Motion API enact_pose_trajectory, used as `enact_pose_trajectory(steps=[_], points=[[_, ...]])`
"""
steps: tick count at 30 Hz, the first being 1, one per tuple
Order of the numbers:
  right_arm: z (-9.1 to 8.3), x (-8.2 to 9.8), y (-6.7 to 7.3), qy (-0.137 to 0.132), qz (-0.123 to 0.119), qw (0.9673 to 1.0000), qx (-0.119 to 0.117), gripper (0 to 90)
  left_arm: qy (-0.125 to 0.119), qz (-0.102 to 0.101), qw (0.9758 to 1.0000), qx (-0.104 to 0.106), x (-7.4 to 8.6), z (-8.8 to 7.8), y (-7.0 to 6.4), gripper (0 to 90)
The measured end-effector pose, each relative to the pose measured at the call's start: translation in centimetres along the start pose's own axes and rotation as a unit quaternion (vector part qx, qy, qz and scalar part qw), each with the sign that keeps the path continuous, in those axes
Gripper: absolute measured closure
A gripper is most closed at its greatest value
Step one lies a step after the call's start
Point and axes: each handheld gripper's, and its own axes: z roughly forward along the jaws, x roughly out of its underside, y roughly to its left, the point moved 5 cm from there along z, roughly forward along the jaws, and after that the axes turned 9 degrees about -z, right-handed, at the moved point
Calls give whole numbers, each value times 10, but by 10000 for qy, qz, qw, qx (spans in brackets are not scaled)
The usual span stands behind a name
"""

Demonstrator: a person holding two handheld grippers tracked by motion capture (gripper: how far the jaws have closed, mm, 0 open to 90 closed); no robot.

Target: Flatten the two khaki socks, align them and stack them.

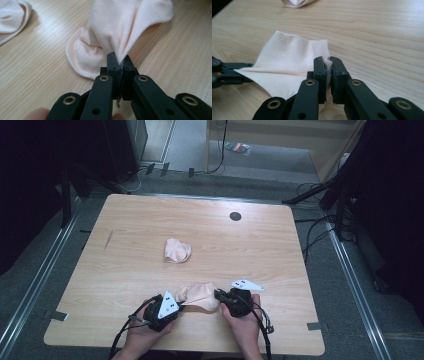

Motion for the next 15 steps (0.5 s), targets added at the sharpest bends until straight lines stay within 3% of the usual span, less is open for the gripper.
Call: enact_pose_trajectory(steps=[4,9,13,15], points=[[2,5,-7,164,13,9997,179,851,68,-269,9994,191,2,-2,7,858],[-1,6,-20,185,85,9992,344,851,-14,-641,9973,349,3,-7,21,880],[-4,6,-26,183,46,9990,398,845,-132,-946,9937,591,5,-14,33,827],[-6,5,-30,97,83,9988,477,818,-284,-1174,9901,722,4,-18,39,763]])
